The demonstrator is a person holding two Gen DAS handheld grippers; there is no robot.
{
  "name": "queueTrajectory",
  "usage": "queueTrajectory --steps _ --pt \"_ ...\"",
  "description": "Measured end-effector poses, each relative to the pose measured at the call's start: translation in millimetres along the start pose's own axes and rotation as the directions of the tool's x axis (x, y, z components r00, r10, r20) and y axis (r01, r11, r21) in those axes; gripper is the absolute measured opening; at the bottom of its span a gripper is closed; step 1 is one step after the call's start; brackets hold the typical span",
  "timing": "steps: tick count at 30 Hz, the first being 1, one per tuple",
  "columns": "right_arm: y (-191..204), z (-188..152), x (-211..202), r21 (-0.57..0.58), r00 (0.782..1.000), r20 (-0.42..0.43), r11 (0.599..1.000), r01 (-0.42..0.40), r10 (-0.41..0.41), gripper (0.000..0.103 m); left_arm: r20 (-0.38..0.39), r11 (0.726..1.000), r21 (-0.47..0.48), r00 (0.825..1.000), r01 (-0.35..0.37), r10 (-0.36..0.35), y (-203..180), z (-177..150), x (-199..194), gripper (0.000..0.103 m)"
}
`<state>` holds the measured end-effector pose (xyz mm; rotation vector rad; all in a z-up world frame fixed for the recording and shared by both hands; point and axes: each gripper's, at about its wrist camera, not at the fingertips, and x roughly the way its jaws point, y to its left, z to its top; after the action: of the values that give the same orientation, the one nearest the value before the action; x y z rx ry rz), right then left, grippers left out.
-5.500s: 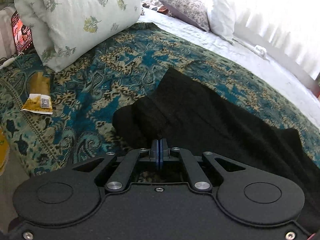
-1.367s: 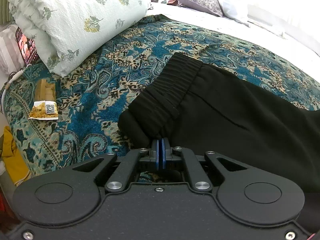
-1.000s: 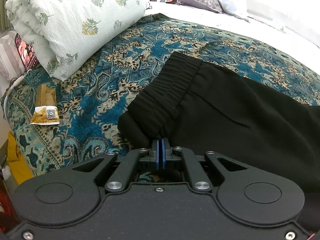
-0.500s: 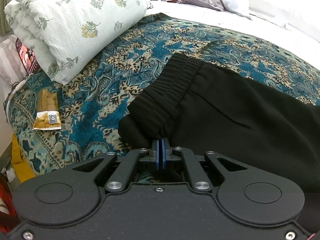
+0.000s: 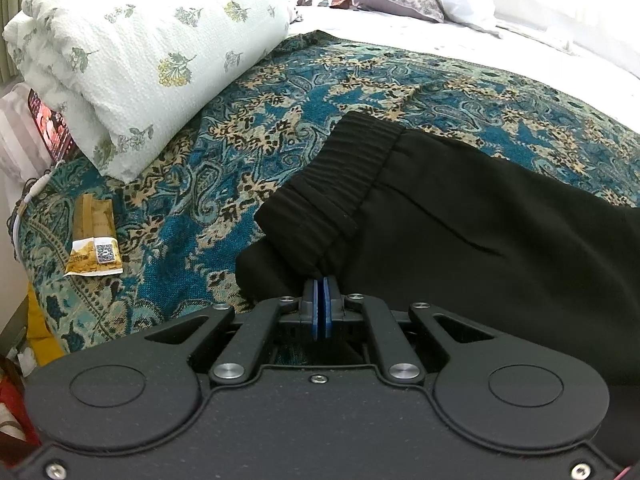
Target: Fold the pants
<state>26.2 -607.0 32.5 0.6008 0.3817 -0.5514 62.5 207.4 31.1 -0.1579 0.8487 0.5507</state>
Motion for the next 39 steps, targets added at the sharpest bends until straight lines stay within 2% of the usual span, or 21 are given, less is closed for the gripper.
queueTrajectory --steps 3,7,8,9,10,13,17,19,21,22,23,24,26,27,29,30,32,35,37,38,39 --pt "-5.7 -0.8 -20.2 -0.002 0.997 0.06 0.999 0.052 -0.051 0.008 0.001 1.0 -0.001 1.0 -0.003 0.003 -0.4 0.0 -0.2 0.007" --pt "-6.0 -14.1 -38.2 -0.03 0.993 0.064 0.995 0.097 -0.095 0.028 0.045 0.999 0.015 0.998 -0.033 0.032 -7.0 -3.4 -10.6 0.008" --pt "-3.8 -19.3 -44.3 -0.044 0.992 0.077 0.993 0.107 -0.104 0.038 0.073 0.998 0.029 0.996 -0.047 0.045 -11.0 -5.9 -16.8 0.01" --pt "-1.0 -24.5 -50.8 -0.048 0.988 0.1 0.992 0.121 -0.116 0.057 0.1 0.998 0.035 0.993 -0.059 0.056 -14.8 -8.3 -23.7 0.012" --pt "4.0 -28.4 -56.2 -0.055 0.984 0.123 0.989 0.139 -0.131 0.062 0.12 0.998 0.036 0.991 -0.06 0.055 -18.6 -9.8 -30.8 0.012" --pt "25.3 -37.3 -67.4 -0.118 0.968 0.196 0.976 0.183 -0.158 0.068 0.196 0.999 0.051 0.981 -0.009 -0.001 -32.7 -13.5 -57.6 0.016" --pt "59.7 -45.6 -61.4 -0.222 0.972 0.187 0.957 0.185 -0.144 0.074 0.305 0.988 0.137 0.947 0.065 -0.105 -65.7 -19.8 -95.1 0.025" --pt "73.0 -53.1 -56.0 -0.281 0.971 0.188 0.939 0.198 -0.148 0.074 0.311 0.969 0.198 0.928 0.149 -0.207 -84.5 -23.4 -110.1 0.027" --pt "79.5 -60.3 -47.8 -0.336 0.98 0.129 0.923 0.185 -0.15 0.073 0.273 0.936 0.256 0.911 0.241 -0.309 -103.0 -29.1 -118.7 0.029" --pt "79.3 -62.7 -44.4 -0.349 0.977 0.113 0.913 0.211 -0.183 0.069 0.247 0.919 0.28 0.904 0.279 -0.35 -110.9 -32.2 -120.0 0.03" --pt "76.0 -65.5 -39.3 -0.362 0.961 0.104 0.89 0.276 -0.256 0.068 0.217 0.899 0.302 0.896 0.317 -0.388 -118.9 -35.8 -120.1 0.03" --pt "68.5 -66.5 -35.4 -0.36 0.931 0.106 0.859 0.363 -0.349 0.063 0.191 0.881 0.32 0.887 0.349 -0.42 -126.1 -40.0 -119.3 0.03" --pt "57.3 -67.5 -39.0 -0.375 0.88 0.175 0.797 0.474 -0.442 0.055 0.152 0.854 0.35 0.876 0.386 -0.458 -137.9 -48.4 -115.4 0.03" --pt "54.7 -66.9 -40.1 -0.398 0.829 0.221 0.729 0.557 -0.513 0.065 0.133 0.844 0.363 0.875 0.395 -0.466 -143.3 -52.6 -112.3 0.03" --pt "46.2 -62.1 -44.4 -0.41 0.786 0.259 0.673 0.616 -0.561 0.067 0.103 0.833 0.376 0.875 0.407 -0.474 -149.0 -61.6 -105.1 0.029" --pt "41.3 -58.1 -47.8 -0.401 0.778 0.257 0.67 0.625 -0.573 0.067 0.086 0.827 0.381 0.874 0.414 -0.478 -152.1 -64.7 -101.7 0.029" --pt "28.5 -47.6 -58.5 -0.351 0.789 0.235 0.708 0.613 -0.568 0.067 0.064 0.82 0.393 0.877 0.417 -0.477 -157.5 -73.3 -95.3 0.029" --pt "22.7 -42.3 -75.3 -0.302 0.868 0.213 0.814 0.496 -0.449 0.067 0.046 0.814 0.416 0.884 0.406 -0.465 -161.7 -84.0 -87.4 0.029" --pt "20.3 -40.1 -78.9 -0.266 0.932 0.168 0.896 0.356 -0.32 0.067 0.049 0.806 0.436 0.884 0.4 -0.465 -163.4 -91.5 -86.2 0.03" --pt "17.3 -37.3 -78.0 -0.233 0.948 0.154 0.922 0.31 -0.28 0.067 0.059 0.802 0.453 0.884 0.39 -0.463 -164.0 -95.5 -87.1 0.03" --pt "14.0 -33.8 -74.7 -0.199 0.949 0.149 0.932 0.304 -0.278 0.068 0.067 0.795 0.474 0.885 0.378 -0.461 -165.2 -97.9 -87.7 0.031"
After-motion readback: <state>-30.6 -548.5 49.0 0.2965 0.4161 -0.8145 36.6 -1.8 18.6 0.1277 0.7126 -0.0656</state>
